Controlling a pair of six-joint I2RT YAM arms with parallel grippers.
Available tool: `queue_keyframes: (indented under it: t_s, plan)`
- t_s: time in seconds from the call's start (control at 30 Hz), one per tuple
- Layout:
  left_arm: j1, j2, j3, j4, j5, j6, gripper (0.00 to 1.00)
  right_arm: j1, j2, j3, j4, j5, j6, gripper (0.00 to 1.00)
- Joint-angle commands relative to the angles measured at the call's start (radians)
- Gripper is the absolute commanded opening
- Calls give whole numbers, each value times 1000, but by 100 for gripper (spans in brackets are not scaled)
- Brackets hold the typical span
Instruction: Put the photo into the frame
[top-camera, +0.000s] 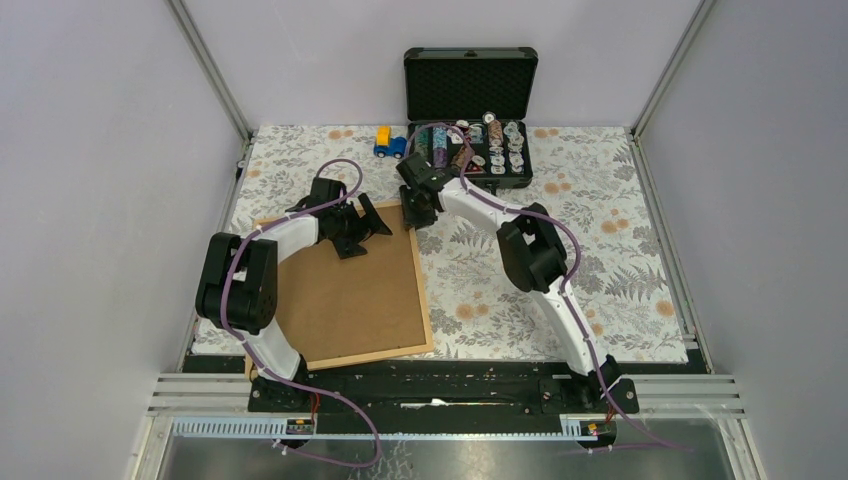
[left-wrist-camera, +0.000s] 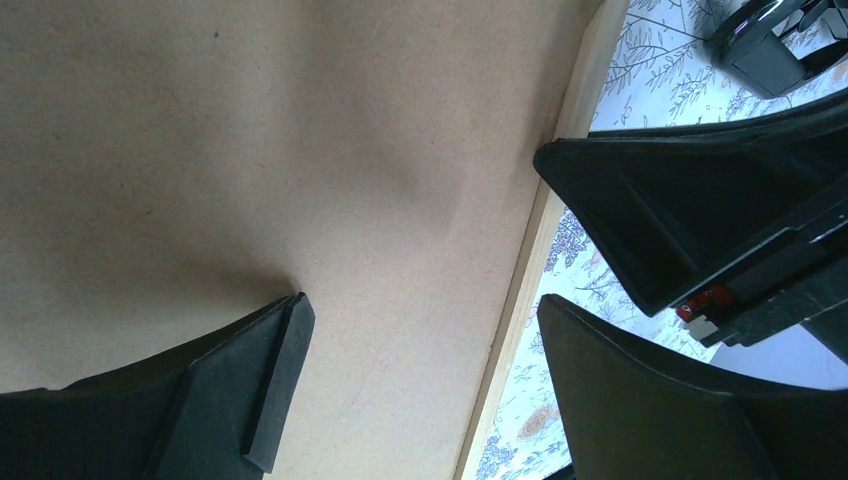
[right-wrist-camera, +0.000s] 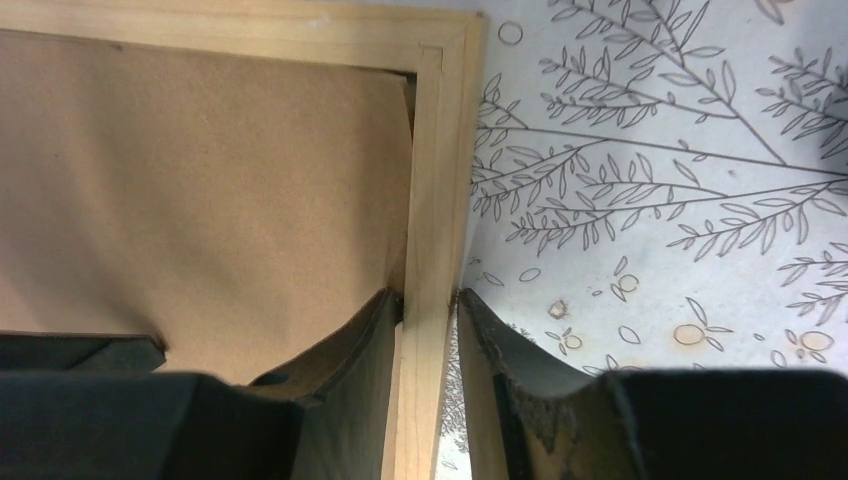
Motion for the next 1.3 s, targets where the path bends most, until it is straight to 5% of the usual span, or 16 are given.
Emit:
queue_keyframes:
  t_s: [0.0, 0.23, 0.4, 0.53, 0.6, 0.87, 1.13, 1.17, 1.27]
  plan:
    - [4, 87, -38, -55, -144, 47, 95, 52, 117, -84, -116, 47, 8, 36]
    - [4, 78, -30, -73, -147, 51, 95, 71, 131, -88, -110, 55, 50, 39]
    - [3, 50, -11, -97, -140, 79, 96, -15, 52, -12, -79, -350, 52, 55]
    - [3, 27, 5, -114, -148, 93, 96, -46, -103, -57, -35, -241, 21, 74]
    - [3, 21, 2, -115, -149, 95, 96, -47, -118, -58, -64, -187, -7, 74]
    - [-3, -15, 44, -140, -109, 160, 99, -31, -93, -98, -95, -166, -58, 59]
    - [-2, -186, 121, -257, -125, 175, 99, 90, -38, -111, -176, 203, 4, 49]
    - [-2, -209, 121, -272, -129, 173, 99, 95, -39, -129, -172, 212, 29, 44]
    - [-3, -280, 113, -304, -140, 162, 99, 92, -60, -188, -141, 206, 139, 7]
